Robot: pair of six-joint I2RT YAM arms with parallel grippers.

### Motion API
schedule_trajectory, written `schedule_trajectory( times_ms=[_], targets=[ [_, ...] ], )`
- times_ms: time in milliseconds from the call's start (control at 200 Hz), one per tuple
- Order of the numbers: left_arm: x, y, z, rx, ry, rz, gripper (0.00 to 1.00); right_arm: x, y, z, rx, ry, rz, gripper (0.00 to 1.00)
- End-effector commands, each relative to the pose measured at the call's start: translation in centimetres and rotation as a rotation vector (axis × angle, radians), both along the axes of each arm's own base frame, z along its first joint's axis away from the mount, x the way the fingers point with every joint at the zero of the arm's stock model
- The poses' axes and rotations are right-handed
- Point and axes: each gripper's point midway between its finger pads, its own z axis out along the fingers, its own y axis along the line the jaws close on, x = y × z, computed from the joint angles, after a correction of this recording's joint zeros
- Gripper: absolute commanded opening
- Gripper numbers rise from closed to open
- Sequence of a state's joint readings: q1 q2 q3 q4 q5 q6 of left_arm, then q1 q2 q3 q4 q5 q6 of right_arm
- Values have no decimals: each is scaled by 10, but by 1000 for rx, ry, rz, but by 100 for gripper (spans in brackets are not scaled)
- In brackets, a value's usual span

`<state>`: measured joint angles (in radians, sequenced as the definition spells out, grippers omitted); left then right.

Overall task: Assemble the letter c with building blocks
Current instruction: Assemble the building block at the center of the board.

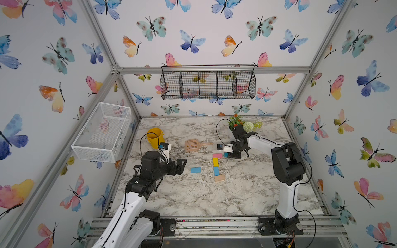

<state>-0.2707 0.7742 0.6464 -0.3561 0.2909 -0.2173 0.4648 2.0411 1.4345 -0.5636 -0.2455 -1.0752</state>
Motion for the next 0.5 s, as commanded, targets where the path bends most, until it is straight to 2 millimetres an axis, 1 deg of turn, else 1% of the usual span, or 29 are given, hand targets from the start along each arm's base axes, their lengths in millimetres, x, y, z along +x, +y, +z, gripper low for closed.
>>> schedule_trajectory(
  times_ms=[0, 110, 245, 305, 390, 455, 496],
  targets=[
    [-1, -3, 1, -3, -16, -17, 98, 2, 6, -3, 5, 13, -25, 39],
    [-1, -3, 2, -3, -18, -16, 98, 6, 10, 1, 15, 2, -39, 46],
    [-1, -2, 2, -2, -18, -14, 98, 9, 11, 19, 48, -41, -54, 54],
    [0, -2, 2, -2, -18, -15, 98, 10, 11, 32, 67, -77, -68, 57],
    [0, -2, 1, -2, -17, -15, 98, 11, 10, 56, 113, -143, -101, 61],
    [0, -3, 1, -2, -17, -16, 98, 8, 10, 75, 165, -182, -137, 66],
    [0, -2, 1, -1, -17, -14, 98, 5, 9, 84, 201, -196, -167, 67]
  ],
)
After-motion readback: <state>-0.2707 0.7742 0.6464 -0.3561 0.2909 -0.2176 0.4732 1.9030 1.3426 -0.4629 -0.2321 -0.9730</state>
